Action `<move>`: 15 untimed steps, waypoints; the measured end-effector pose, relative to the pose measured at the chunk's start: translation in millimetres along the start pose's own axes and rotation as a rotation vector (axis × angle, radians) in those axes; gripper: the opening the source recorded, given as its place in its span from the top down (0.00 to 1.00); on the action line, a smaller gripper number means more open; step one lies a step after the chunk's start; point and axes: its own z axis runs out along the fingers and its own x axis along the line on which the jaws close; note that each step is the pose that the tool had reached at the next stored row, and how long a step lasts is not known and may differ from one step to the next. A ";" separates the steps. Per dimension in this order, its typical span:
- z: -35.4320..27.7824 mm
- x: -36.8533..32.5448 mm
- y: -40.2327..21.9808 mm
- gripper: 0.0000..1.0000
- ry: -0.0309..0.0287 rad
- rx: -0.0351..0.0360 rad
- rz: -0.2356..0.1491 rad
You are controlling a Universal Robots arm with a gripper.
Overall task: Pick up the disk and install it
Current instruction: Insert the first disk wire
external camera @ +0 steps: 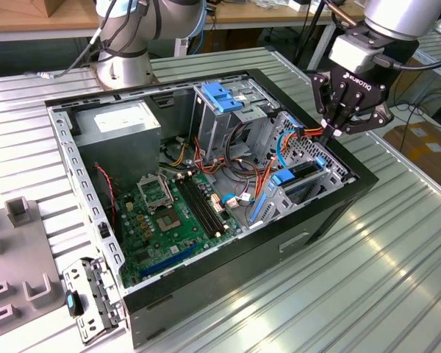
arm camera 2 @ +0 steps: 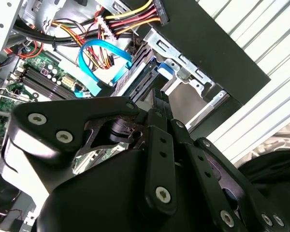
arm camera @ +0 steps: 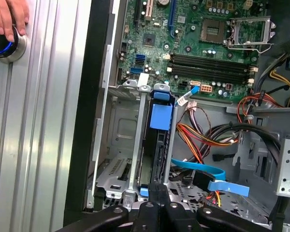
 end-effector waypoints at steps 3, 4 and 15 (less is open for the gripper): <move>0.0 0.3 -2.6 0.89 -0.0004 0.0008 -0.028; 0.0 0.5 -3.4 0.89 -0.0006 0.0010 -0.031; 0.1 0.8 -5.9 0.89 -0.0012 0.0032 -0.087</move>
